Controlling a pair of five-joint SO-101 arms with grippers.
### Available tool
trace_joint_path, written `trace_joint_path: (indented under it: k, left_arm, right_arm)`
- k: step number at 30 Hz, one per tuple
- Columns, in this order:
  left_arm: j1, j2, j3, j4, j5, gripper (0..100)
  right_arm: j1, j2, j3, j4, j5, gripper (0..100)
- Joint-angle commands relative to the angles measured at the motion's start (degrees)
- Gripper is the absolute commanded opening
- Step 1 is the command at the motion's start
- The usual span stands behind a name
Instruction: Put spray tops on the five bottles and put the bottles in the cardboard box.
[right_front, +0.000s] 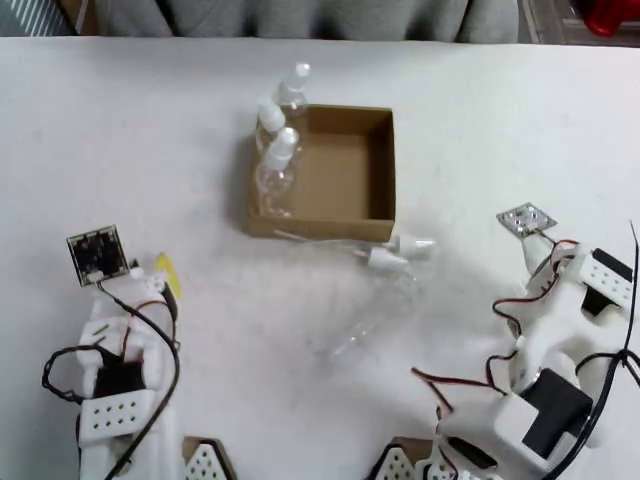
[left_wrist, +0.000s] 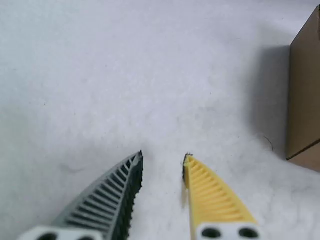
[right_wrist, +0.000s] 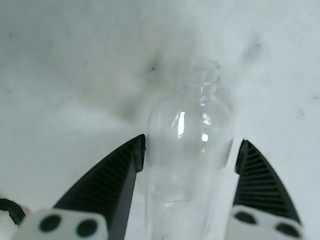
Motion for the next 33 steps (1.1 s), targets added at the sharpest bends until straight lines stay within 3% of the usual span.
trace_joint_path:
  k: [1,4,9,13,16,21,26,33]
  left_arm:
    - [-0.5,-0.7,-0.1,-0.2,0.3,8]
    - [-0.5,-0.7,-0.1,-0.2,0.3,8]
    - [-0.5,-0.7,-0.1,-0.2,0.3,8]
    - [-0.3,-0.7,-0.1,-0.2,0.3,8]
    - [-0.1,-1.0,-0.1,-0.2,0.2,8]
    - [3.1,-0.9,-1.1,0.4,-9.5,8]
    - [5.8,-0.8,-11.8,16.1,-12.4,8]
    - [16.6,-0.7,-31.1,39.2,-22.3,8]
  right_arm:
    - [-0.6,0.0,-3.3,-0.3,0.7,26.2]
    - [-0.6,0.0,-3.3,0.0,1.8,20.3]
    - [-0.4,-0.1,-3.3,-0.1,1.8,1.9]
    - [0.9,-0.1,-5.5,0.6,0.8,1.6]
    - [2.1,-2.0,-7.8,4.0,-6.4,1.6]
    - [1.0,-9.8,-8.1,14.1,-19.9,1.6]
    - [0.0,-16.8,-6.6,18.4,-29.0,1.6]
    - [-4.5,-20.4,4.4,5.1,-40.5,1.6]
